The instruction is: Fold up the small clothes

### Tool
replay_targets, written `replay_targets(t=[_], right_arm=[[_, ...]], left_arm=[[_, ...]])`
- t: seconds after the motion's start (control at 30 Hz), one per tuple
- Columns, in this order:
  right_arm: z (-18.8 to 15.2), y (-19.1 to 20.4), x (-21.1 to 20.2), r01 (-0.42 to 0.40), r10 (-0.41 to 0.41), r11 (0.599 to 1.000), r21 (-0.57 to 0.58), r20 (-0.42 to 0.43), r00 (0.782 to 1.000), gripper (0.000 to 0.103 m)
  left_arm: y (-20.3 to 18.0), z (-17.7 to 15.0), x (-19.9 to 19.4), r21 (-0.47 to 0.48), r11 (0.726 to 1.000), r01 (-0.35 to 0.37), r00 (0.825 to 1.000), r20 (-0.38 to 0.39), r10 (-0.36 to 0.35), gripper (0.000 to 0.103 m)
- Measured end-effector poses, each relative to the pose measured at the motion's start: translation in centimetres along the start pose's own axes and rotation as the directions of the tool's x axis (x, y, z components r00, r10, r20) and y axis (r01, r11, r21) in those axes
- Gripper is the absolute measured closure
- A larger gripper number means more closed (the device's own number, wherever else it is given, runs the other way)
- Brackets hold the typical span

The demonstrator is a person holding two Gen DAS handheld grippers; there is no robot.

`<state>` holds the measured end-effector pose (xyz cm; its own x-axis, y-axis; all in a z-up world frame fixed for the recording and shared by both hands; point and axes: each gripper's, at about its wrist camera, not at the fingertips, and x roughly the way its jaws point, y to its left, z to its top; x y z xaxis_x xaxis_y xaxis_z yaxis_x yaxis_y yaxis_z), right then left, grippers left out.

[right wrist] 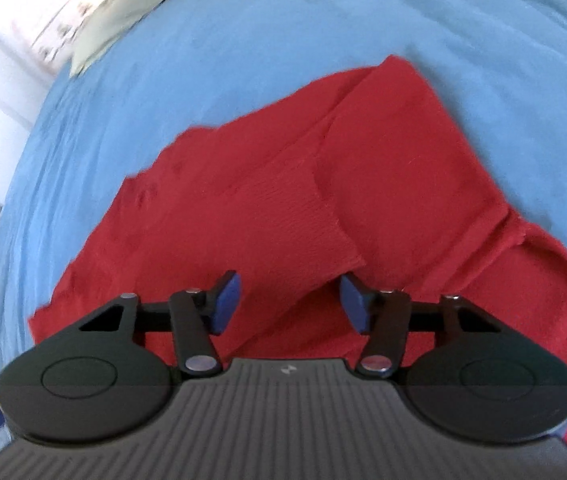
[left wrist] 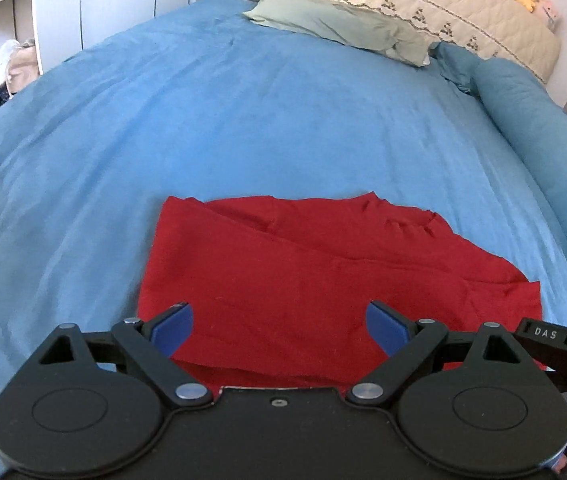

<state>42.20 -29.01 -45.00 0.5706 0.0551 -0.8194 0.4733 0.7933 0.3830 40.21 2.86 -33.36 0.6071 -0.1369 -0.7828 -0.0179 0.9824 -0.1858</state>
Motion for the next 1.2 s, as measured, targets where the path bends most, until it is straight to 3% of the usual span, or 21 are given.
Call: replay_targets(t=[0.17,0.23,0.3,0.43,0.5,0.57,0.67,0.77,0.87,0.97,1.07,1.2], right_arm=[[0.1,-0.9,0.1,0.033,-0.037,0.997,0.074,0.062,0.997,0.052],[0.2,-1.1,0.6,0.048,-0.053,0.996,0.081,0.06,0.997,0.073],[0.5,-0.7,0.4,0.049,-0.051,0.998,0.05,0.057,0.997,0.082],[2.4,1.8,-3.3,-0.033,0.042,0.997,-0.067,0.137,0.99,0.083],[3.8,2.6,-6.1,-0.084,0.105,0.99,-0.118,0.192,0.976,0.083],[5.1,3.1,-8.8,-0.071,0.118,0.98,-0.184,0.258,0.959,0.083],[5.7,2.1,-10.5,0.013,0.066,0.968,-0.249,0.306,0.95,0.083],[4.9,0.0,-8.1,0.105,-0.031,0.954,-0.282,0.254,0.967,0.083],[3.7,-2.2,-5.3,0.141,-0.088,0.954,-0.265,0.201,0.976,0.083],[3.3,-2.7,-5.9,0.129,-0.073,0.965,-0.228,0.239,0.968,0.083],[2.9,-1.7,-6.2,0.171,-0.092,0.943,-0.284,0.271,0.958,0.083],[2.3,-2.5,-4.1,0.206,-0.152,0.932,-0.297,0.193,0.969,0.08]], left_arm=[[0.7,0.5,-0.1,0.003,1.0,0.02,1.0,0.007,-0.02,0.008],[1.1,0.6,0.0,0.009,1.0,0.026,1.0,0.006,-0.026,0.008],[1.5,0.7,0.1,0.019,1.0,0.019,1.0,0.001,-0.019,0.008],[2.5,1.1,0.0,0.024,1.0,0.007,1.0,0.001,-0.007,0.008],[3.0,1.2,0.0,0.021,1.0,0.007,1.0,-0.002,-0.007,0.008],[3.1,1.3,0.0,0.022,1.0,0.008,1.0,-0.002,-0.008,0.008],[3.1,1.1,0.3,0.036,0.999,0.014,1.0,-0.004,-0.014,0.008],[3.1,0.8,1.0,0.05,0.999,0.018,1.0,-0.018,-0.017,0.008],[3.0,0.5,1.4,0.057,0.998,0.018,0.999,-0.03,-0.017,0.008],[3.0,0.4,1.5,0.06,0.998,0.018,0.999,-0.034,-0.016,0.008],[3.2,-0.1,1.6,0.067,0.998,0.007,0.998,-0.061,-0.003,0.008],[3.4,-1.2,1.0,0.078,0.997,-0.004,0.996,-0.084,0.01,0.008]])
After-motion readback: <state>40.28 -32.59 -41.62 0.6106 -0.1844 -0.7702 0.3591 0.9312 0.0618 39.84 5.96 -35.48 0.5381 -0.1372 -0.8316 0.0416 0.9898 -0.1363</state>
